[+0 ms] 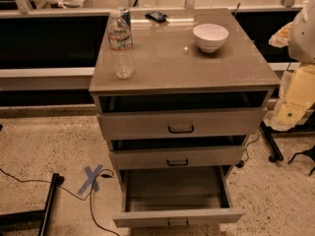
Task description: Close bottom drawer
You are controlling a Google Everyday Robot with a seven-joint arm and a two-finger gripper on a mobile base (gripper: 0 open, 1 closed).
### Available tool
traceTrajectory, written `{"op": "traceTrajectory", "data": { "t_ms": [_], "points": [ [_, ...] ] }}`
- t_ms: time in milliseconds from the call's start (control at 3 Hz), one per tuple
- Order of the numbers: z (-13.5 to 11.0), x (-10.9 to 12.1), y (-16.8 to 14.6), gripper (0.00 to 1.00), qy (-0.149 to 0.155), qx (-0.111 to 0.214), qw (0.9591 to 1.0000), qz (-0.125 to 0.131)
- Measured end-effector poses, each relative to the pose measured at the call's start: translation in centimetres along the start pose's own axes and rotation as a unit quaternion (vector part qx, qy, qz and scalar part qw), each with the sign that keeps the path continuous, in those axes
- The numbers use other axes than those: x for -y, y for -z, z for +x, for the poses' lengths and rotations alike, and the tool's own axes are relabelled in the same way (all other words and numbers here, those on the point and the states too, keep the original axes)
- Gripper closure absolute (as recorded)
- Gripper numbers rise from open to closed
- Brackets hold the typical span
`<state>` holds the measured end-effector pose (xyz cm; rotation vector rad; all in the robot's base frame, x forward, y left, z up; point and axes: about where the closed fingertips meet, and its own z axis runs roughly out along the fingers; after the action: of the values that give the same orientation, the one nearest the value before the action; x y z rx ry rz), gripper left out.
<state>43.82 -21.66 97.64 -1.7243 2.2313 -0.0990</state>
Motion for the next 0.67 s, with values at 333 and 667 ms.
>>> {"op": "traceTrajectory", "data": {
  "t_ms": [333,667],
  "points": [
    [0.0,0.0,0.0,0.00,0.000,0.000,1.0000,0.000],
    [0.6,0.5,-3.2,0.00,-0.014,-0.001,0.9995,-0.029]
  ]
}}
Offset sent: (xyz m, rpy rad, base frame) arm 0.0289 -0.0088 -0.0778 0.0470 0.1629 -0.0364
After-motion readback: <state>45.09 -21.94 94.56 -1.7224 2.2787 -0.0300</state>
